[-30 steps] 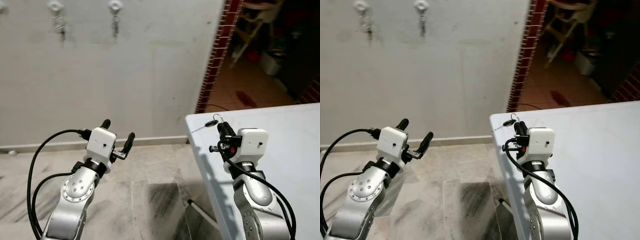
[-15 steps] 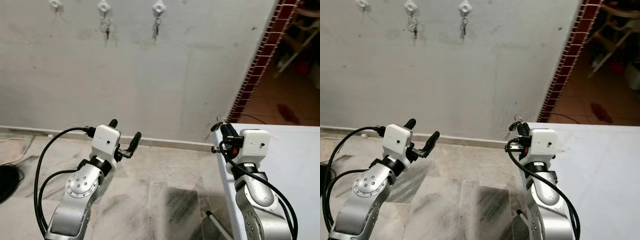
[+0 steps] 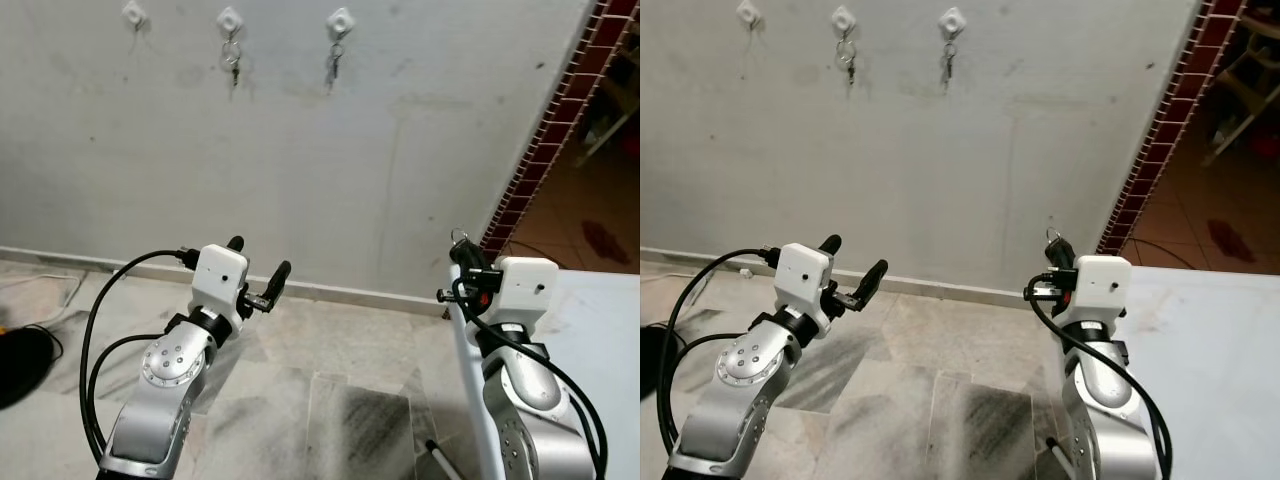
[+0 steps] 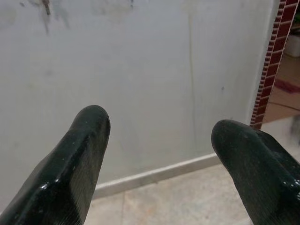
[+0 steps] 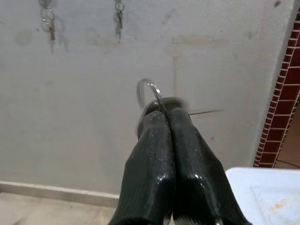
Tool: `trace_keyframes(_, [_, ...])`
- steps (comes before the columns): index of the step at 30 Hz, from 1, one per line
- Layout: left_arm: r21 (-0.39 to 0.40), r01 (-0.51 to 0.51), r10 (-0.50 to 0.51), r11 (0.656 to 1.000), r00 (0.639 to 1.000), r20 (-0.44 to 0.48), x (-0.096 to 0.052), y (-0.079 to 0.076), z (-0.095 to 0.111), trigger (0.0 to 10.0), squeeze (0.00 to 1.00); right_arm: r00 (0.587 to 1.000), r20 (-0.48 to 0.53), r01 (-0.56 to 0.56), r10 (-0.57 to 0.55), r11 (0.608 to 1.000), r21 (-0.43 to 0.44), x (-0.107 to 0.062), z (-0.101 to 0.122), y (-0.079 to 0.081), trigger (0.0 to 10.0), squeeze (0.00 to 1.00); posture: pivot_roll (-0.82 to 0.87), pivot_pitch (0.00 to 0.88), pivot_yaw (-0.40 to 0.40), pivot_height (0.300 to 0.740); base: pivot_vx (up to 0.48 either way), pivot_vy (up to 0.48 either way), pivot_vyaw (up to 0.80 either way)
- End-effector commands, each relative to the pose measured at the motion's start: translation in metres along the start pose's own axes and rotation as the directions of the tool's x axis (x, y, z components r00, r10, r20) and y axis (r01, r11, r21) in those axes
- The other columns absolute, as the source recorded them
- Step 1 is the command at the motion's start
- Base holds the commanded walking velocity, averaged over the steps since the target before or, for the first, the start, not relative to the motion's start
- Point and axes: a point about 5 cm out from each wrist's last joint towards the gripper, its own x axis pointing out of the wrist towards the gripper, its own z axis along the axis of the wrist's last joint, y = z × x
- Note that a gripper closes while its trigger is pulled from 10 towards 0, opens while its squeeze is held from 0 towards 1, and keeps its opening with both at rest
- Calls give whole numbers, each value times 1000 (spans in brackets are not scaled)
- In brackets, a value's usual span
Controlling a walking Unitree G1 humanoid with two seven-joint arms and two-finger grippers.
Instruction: Hang keys on a hook
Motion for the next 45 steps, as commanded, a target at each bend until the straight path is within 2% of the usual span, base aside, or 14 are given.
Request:
trace_keyframes(1, [-6, 27, -27, 1000, 999, 19, 2, -6, 5, 10000, 0, 1000, 3, 24, -24, 1000, -13, 0, 2, -7, 10000, 0, 91, 0, -16, 740, 0, 480, 0])
trace_keyframes(25, [-31, 35, -35, 999, 999, 17, 8, -8, 5, 10000, 0, 1000, 6, 17, -17, 1000, -20, 6, 3, -8, 10000, 0, 99, 0, -28, 740, 0, 480, 0])
trace_keyframes(38, [-32, 36, -35, 999, 999, 30, 7, -7, 5, 10000, 0, 1000, 8, 8, -8, 1000, -18, 7, 3, -6, 10000, 0, 106, 0, -31, 740, 0, 480, 0])
trace_keyframes(45, [-48, 71, -69, 996, 997, 45, 7, -11, 8, 10000, 0, 1000, 7, 13, -13, 1000, -17, 7, 3, -5, 10000, 0, 102, 0, -28, 740, 0, 0, 0])
